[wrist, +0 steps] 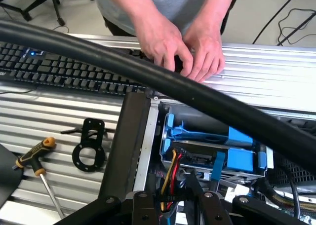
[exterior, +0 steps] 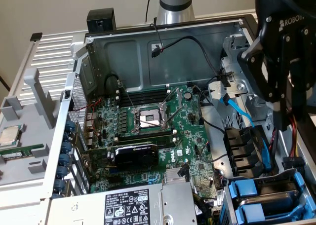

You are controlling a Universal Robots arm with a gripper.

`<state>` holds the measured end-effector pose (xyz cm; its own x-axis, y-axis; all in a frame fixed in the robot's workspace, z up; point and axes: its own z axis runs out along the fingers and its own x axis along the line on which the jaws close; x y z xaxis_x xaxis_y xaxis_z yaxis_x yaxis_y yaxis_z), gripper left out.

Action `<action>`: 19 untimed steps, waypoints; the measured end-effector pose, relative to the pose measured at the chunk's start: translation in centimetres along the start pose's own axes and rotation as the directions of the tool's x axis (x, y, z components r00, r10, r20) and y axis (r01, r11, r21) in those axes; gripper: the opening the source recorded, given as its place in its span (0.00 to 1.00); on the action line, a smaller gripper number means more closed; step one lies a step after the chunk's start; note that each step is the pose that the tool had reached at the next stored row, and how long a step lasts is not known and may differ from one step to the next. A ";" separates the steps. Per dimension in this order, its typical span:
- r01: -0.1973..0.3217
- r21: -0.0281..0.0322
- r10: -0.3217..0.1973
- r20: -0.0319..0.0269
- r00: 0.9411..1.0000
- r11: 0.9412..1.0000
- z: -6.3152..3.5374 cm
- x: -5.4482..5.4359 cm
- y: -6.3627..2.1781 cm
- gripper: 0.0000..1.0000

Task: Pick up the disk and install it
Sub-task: 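Insert the first disk wire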

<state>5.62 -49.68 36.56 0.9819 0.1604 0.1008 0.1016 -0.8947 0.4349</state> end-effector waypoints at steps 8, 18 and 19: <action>0.030 -0.031 -0.030 -0.003 1.000 0.999 0.47 -0.1 -0.23 0.35; 0.101 -0.049 -0.103 -0.027 0.994 0.994 1.13 -0.2 -0.72 0.35; 0.104 -0.048 -0.106 -0.026 0.994 0.993 1.18 -0.2 -0.78 0.35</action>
<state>5.52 -49.51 35.15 0.9611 0.2649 0.0778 0.1955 -0.8520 0.4856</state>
